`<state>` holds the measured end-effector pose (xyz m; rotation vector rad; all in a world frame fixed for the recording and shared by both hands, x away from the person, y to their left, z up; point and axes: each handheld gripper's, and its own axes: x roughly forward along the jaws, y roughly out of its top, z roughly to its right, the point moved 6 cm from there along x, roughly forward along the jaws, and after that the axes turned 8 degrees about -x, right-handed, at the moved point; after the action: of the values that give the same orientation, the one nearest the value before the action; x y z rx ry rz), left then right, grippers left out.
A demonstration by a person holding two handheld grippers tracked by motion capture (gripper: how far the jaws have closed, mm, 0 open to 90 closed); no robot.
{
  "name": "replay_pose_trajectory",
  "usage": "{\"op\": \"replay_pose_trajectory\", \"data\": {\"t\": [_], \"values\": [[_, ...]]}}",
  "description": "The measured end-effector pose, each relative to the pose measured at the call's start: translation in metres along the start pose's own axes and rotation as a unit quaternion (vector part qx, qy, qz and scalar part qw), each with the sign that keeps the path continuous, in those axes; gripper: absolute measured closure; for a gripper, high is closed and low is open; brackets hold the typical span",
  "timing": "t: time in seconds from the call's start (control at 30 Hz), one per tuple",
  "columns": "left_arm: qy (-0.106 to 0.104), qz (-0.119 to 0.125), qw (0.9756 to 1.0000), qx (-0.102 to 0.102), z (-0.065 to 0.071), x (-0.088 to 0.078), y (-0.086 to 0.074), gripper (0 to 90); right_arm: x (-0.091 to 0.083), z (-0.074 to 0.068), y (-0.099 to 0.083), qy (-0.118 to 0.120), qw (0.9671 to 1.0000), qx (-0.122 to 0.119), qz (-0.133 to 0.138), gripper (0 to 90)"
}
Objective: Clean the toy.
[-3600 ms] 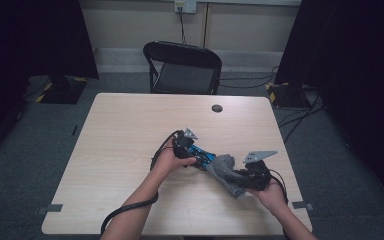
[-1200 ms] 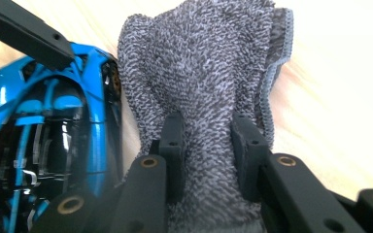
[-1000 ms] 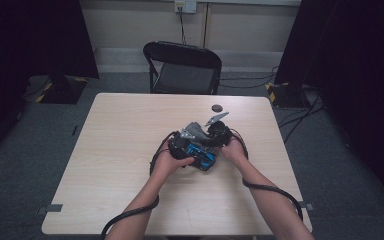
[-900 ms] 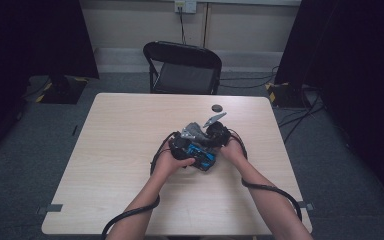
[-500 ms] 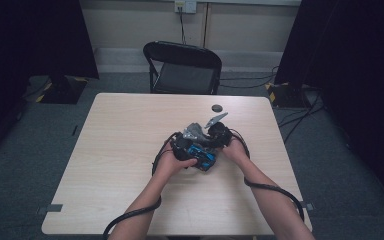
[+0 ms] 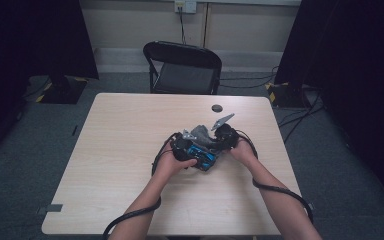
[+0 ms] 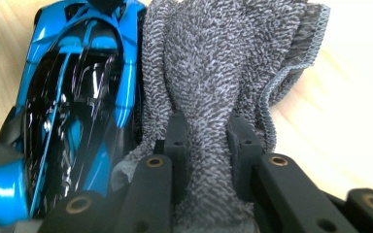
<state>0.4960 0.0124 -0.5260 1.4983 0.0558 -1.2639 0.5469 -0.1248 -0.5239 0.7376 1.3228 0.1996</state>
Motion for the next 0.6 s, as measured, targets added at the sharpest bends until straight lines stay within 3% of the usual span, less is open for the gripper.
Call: {"op": "replay_pose_trajectory", "data": {"t": [0.6], "values": [[0.001, 0.002, 1.0, 0.001, 0.0, 0.0, 0.0, 2.2, -0.025, -0.011, -0.03, 0.003, 0.9999, 0.011, 0.004, 74.4]]}}
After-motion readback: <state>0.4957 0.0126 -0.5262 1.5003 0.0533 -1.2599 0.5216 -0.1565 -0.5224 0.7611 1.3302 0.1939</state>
